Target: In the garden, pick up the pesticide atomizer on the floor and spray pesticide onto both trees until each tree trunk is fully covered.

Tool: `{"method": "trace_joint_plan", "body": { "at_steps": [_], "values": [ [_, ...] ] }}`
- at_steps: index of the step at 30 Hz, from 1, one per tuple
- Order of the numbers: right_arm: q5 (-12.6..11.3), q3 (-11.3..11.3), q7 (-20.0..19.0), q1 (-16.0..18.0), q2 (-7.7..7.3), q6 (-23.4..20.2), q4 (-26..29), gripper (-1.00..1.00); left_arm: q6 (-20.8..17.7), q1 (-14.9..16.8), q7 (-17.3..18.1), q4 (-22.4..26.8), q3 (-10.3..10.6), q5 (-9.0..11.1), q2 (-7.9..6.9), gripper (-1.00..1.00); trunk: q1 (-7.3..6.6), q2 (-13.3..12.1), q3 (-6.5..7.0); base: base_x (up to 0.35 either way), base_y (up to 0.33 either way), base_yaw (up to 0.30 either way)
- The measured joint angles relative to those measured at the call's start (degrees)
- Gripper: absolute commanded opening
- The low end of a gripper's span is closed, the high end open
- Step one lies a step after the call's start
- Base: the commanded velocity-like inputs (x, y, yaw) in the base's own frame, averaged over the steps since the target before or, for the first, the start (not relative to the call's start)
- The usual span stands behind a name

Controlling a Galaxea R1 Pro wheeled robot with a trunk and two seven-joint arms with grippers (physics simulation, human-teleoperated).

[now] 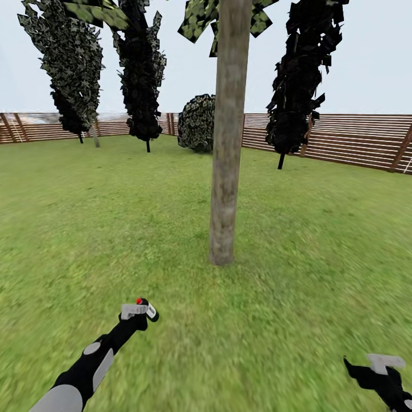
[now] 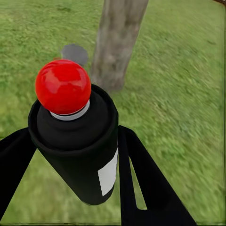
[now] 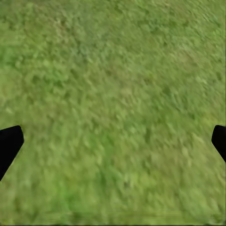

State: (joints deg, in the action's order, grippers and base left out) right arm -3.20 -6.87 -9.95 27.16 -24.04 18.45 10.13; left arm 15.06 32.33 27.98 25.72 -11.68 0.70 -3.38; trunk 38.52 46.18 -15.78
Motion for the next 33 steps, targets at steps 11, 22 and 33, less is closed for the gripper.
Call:
{"method": "trace_joint_plan", "body": {
  "at_steps": [11,22,33],
  "values": [
    [0.5,0.0,-27.5,8.7,-6.71,-24.3,12.7,1.00,-17.9,0.1,12.9,11.2,2.5,-8.7,0.10,-1.00,0.00,0.0,0.01,0.000,0.000,0.000],
    [9.1,0.3,-55.0,25.2,-3.76,-34.7,14.6,1.00,-28.8,0.8,30.7,20.5,2.7,-11.8,0.23,-1.00,0.00,0.0,0.01,0.000,0.000,0.000],
    [9.5,10.4,-57.7,33.4,11.89,-38.5,14.7,1.00,-28.8,0.7,34.3,20.5,3.9,-11.8,0.30,-1.00,0.00,0.0,0.00,0.000,0.000,0.000]
  ]
}}
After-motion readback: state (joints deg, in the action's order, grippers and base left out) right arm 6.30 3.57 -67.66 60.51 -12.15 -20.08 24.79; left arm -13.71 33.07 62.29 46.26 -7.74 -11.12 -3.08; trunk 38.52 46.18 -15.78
